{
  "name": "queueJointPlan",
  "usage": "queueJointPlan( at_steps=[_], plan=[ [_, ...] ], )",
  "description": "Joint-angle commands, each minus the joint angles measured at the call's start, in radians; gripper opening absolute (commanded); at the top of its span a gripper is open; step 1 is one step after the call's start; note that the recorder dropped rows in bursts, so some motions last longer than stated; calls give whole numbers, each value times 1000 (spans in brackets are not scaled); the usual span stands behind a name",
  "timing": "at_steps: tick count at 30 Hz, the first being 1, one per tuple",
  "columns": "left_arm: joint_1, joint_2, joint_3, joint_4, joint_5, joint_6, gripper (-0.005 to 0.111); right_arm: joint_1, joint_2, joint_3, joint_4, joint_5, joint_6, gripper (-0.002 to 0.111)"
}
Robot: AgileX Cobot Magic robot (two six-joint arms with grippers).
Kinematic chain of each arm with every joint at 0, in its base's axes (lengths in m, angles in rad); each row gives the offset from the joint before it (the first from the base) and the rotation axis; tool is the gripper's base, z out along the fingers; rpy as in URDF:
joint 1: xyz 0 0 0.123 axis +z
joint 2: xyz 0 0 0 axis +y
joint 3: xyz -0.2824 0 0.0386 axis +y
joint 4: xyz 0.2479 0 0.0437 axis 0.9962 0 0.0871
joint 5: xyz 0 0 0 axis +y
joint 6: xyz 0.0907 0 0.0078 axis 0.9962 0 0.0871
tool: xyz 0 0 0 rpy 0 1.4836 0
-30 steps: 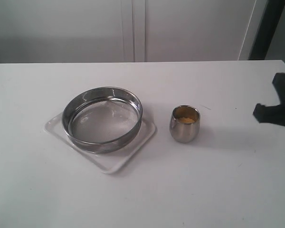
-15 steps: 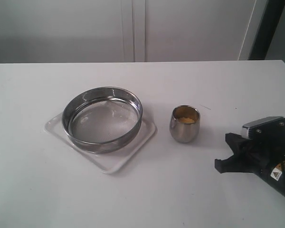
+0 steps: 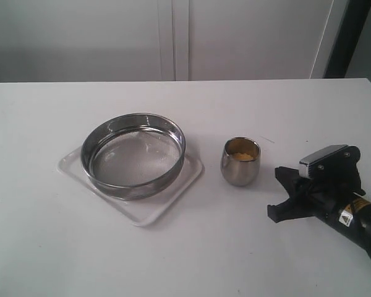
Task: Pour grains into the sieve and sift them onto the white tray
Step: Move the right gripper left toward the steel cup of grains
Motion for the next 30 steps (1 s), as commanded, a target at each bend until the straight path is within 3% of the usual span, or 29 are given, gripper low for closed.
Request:
queueJointPlan(
  at_steps=[1, 3, 7, 9, 18, 30],
  plan=[
    [-3, -4, 4, -6, 0, -3, 0, 1, -1, -3, -28, -16, -12, 14],
    [-3, -4, 4, -6, 0, -3, 0, 1, -7, -3, -43, -16, -12, 31],
    [-3, -4, 4, -6, 0, -3, 0, 1, -15, -3, -100, -16, -12, 88],
    [-3, -4, 4, -6, 0, -3, 0, 1, -15, -3, -111, -16, -12, 106],
    [-3, -4, 4, -6, 0, -3, 0, 23, -8, -71, -154, -16, 48, 105],
    [-3, -4, 4, -6, 0, -3, 0, 60, 162, -275, -147, -16, 99, 105]
  ],
)
